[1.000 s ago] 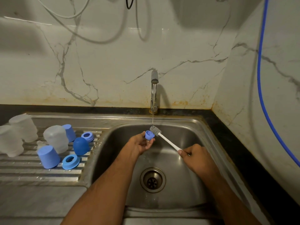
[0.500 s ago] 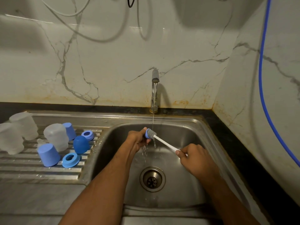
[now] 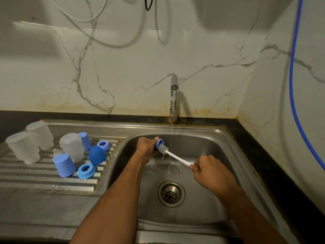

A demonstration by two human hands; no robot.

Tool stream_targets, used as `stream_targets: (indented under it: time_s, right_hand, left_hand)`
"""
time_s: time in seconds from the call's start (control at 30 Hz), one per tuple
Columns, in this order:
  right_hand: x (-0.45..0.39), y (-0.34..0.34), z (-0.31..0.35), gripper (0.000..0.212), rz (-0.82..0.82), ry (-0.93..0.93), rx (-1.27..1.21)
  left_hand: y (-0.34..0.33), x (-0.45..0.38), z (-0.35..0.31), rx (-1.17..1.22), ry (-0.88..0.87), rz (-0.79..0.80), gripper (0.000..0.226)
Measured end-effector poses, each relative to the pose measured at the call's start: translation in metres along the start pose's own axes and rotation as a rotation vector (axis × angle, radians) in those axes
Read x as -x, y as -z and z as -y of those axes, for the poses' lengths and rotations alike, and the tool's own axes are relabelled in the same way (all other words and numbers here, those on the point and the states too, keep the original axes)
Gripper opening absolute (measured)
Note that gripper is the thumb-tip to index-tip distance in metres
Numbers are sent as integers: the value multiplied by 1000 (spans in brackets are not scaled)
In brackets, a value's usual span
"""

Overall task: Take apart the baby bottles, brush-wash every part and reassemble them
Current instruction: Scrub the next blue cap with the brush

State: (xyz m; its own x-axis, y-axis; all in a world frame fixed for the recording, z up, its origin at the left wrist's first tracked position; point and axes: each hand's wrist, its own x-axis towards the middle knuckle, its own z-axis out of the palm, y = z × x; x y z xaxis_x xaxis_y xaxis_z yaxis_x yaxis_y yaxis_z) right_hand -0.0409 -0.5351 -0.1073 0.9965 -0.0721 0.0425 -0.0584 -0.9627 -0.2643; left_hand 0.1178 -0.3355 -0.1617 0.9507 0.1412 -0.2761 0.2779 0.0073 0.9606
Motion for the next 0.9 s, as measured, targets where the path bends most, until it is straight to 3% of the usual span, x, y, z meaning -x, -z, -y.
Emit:
stream_targets:
  time_s: [0.2,0.4,0.57,0.67,0.8,0.9]
  right_hand:
    - [-3,0,-1,35,-156,-43,65]
    - [2,-2,-3,36,35,-46,-34]
    - [-2,8,2,33,-84,-85,33]
    - [1,0,1,29,-5,-191,-23]
    - [0,8,-21,23,-8,-303,-160]
    - [-6,4,-27,23,-12,-323,-125]
  left_hand:
    - [6,1,-6,21,28,52,27]
    - [0,3,1,-83,-7,37,32]
    - [6,1,-5,-57,37,58,28]
    - [0,3,5,-82,102,83,29]
    - [-12,6,9,116,190,94,32]
    - [-8,4,7,261,289,145,31]
